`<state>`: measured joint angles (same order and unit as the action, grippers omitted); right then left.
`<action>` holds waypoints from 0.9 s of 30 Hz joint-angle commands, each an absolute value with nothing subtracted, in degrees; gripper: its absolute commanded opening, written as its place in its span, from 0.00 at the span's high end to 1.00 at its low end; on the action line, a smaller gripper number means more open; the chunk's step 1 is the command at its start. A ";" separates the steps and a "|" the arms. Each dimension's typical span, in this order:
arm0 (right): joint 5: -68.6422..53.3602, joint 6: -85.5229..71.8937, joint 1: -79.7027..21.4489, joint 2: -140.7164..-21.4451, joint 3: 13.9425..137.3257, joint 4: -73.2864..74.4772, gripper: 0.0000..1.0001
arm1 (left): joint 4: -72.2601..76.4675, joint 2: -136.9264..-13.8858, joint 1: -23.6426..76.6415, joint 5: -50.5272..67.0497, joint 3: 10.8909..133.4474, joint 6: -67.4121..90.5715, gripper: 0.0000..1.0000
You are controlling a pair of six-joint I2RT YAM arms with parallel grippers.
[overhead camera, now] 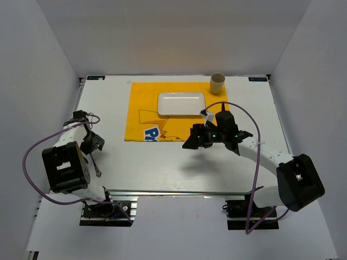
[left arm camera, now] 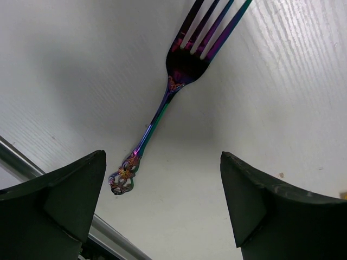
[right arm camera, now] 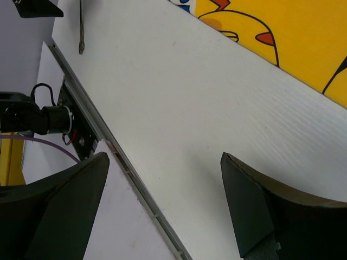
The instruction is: Set the dinner table for one person
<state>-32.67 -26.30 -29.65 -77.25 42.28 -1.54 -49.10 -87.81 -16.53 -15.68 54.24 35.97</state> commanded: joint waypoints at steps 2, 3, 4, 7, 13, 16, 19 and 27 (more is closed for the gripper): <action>-35.33 -26.28 -29.80 -76.99 42.01 -4.66 0.11 | -49.83 -88.85 -17.14 -16.53 54.14 36.38 0.07; -34.98 -26.11 -29.88 -77.25 42.19 -4.48 0.11 | -49.83 -89.38 -17.14 -16.26 53.97 36.47 0.10; -34.81 -25.76 -29.71 -77.34 42.19 -4.22 0.11 | -50.18 -89.91 -17.14 -16.26 53.96 37.34 0.12; -34.10 -25.14 -29.53 -77.78 42.71 -3.34 0.11 | -49.83 -91.23 -17.67 -14.33 53.26 38.41 0.18; -31.56 -24.26 -29.45 -75.50 42.45 -2.20 0.11 | -45.71 -96.59 -18.81 -12.57 48.78 40.78 0.40; -31.46 -24.17 -29.62 -75.67 42.54 -2.20 0.11 | -44.12 -96.07 -18.81 -12.39 47.81 41.04 0.59; -31.20 -24.08 -29.45 -76.02 42.71 -2.02 0.11 | -44.30 -95.36 -18.81 -12.48 48.51 40.96 0.80; -27.86 -24.08 -29.35 -75.94 42.71 -1.23 0.11 | -45.88 -94.83 -17.05 -9.25 56.24 32.71 1.00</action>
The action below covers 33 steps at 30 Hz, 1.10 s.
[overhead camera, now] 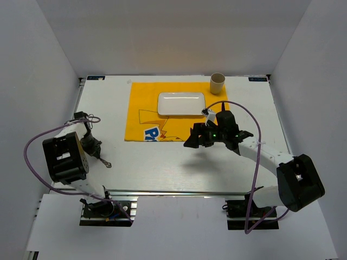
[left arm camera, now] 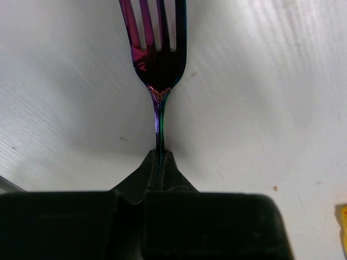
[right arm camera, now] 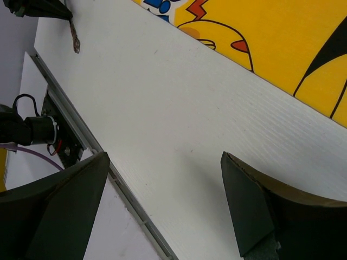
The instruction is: Set the dinner table for one person
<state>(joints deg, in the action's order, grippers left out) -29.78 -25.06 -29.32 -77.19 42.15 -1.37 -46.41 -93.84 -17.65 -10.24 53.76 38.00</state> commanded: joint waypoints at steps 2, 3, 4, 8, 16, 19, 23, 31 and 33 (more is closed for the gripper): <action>-26.64 -24.17 -29.27 -75.94 42.80 -1.14 0.11 | -47.36 -95.80 -16.44 -4.93 61.59 27.37 1.00; -26.46 -24.08 -29.18 -75.94 42.98 -1.06 0.11 | -48.16 -96.15 -16.44 -4.31 63.70 25.94 1.00; -25.67 -24.00 -29.27 -75.94 42.98 -0.79 0.11 | -49.21 -96.15 -15.83 -3.00 67.55 24.71 1.00; -21.99 -23.29 -29.09 -75.85 44.12 1.57 0.11 | -48.78 -95.19 -13.28 4.70 73.73 18.74 1.00; -18.20 -25.05 -28.83 -72.51 45.35 1.32 0.11 | -46.15 -100.98 -8.18 15.90 82.17 15.29 1.00; -16.53 -25.49 -28.92 -71.55 45.35 2.02 0.11 | -45.61 -103.88 -4.32 19.60 86.82 14.68 1.00; -13.46 -25.05 -29.00 -69.70 45.52 4.91 0.11 | -53.16 -111.25 2.01 14.51 98.77 10.39 1.00; -4.58 -22.24 -28.74 -64.43 48.95 13.87 0.11 | -60.90 -122.07 9.57 5.56 111.25 6.24 1.00; -3.09 -21.97 -28.92 -62.50 48.96 14.76 0.11 | -61.78 -124.36 10.11 4.93 112.49 6.24 1.00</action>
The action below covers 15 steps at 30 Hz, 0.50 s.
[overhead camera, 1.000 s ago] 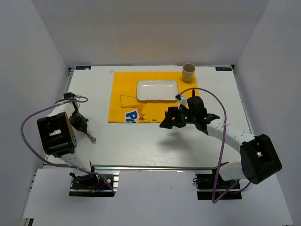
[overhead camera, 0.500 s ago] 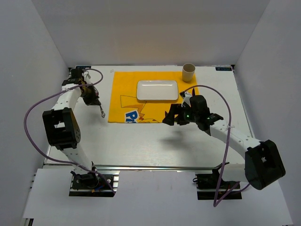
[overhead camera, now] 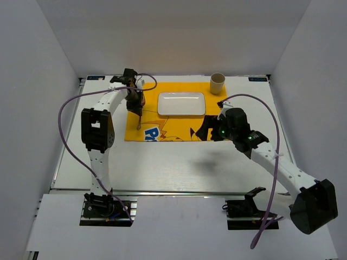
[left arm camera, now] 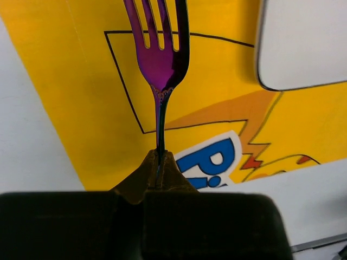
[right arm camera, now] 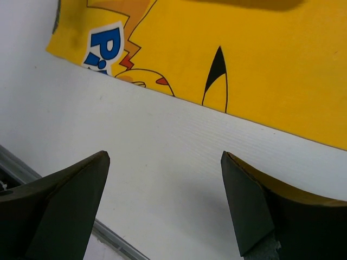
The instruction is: Set the dinner table for one person
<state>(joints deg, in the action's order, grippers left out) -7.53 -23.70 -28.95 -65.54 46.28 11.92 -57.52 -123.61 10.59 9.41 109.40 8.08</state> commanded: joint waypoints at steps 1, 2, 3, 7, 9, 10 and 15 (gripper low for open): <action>-2.73 -21.80 -28.83 -61.88 48.87 15.20 0.11 | -61.87 -124.80 10.72 4.40 113.28 7.02 1.00; -2.29 -21.80 -28.92 -61.18 48.87 15.47 0.11 | -61.70 -125.33 11.33 4.48 113.55 7.29 1.00; -1.59 -21.71 -28.74 -60.82 48.78 15.99 0.11 | -61.35 -125.42 11.34 4.22 113.47 7.38 1.00; -1.14 -21.62 -28.92 -59.33 48.25 17.23 0.11 | -62.31 -126.12 12.04 0.97 113.29 8.52 1.00; -0.88 -21.62 -28.83 -59.06 47.73 17.31 0.11 | -62.23 -125.25 12.04 0.88 112.16 10.10 1.00; -0.79 -21.62 -28.74 -59.15 47.64 17.40 0.11 | -60.49 -124.64 12.04 0.88 109.63 10.46 1.00; -1.05 -21.62 -28.92 -59.24 47.81 17.84 0.11 | -58.80 -122.17 12.57 -1.04 105.47 11.07 1.00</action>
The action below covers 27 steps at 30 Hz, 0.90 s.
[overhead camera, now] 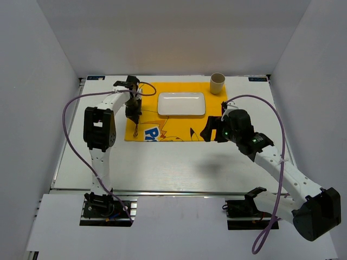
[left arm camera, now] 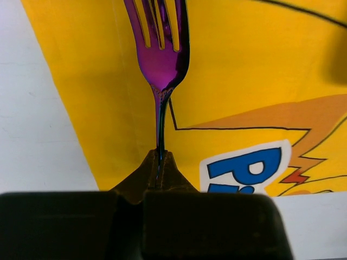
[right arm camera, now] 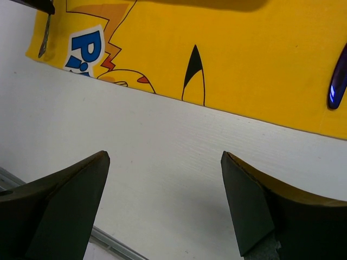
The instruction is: Set the dinner table for one person
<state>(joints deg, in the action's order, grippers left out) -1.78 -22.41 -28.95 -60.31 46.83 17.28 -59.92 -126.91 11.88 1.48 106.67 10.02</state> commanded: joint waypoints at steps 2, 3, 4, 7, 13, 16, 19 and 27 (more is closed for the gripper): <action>-1.05 -21.53 -28.92 -59.06 47.55 17.84 0.11 | -58.98 -122.26 13.09 -1.84 105.21 11.51 1.00; -1.05 -21.53 -28.92 -59.06 47.55 17.84 0.11 | -58.89 -122.26 13.10 -2.11 105.21 11.60 1.00; -1.05 -21.36 -28.92 -59.06 47.46 17.84 0.11 | -58.45 -122.08 13.10 -2.20 105.03 11.69 1.00; -1.05 -21.36 -28.99 -58.71 46.93 17.58 0.11 | -58.10 -122.08 13.10 -0.62 104.85 11.78 1.00; -1.05 -21.09 -28.83 -58.45 46.76 17.58 0.11 | -57.57 -122.69 13.62 -1.23 103.89 12.30 1.00; -1.14 -21.01 -28.92 -58.54 46.76 17.58 0.11 | -57.74 -123.05 13.62 -2.19 104.68 12.30 1.00; -1.14 -20.92 -28.92 -58.71 46.67 17.40 0.11 | -58.27 -123.48 13.62 -3.43 105.82 12.13 1.00; -1.67 -20.92 -28.92 -59.33 46.85 16.79 0.11 | -58.80 -124.28 13.62 -5.36 107.14 12.13 1.00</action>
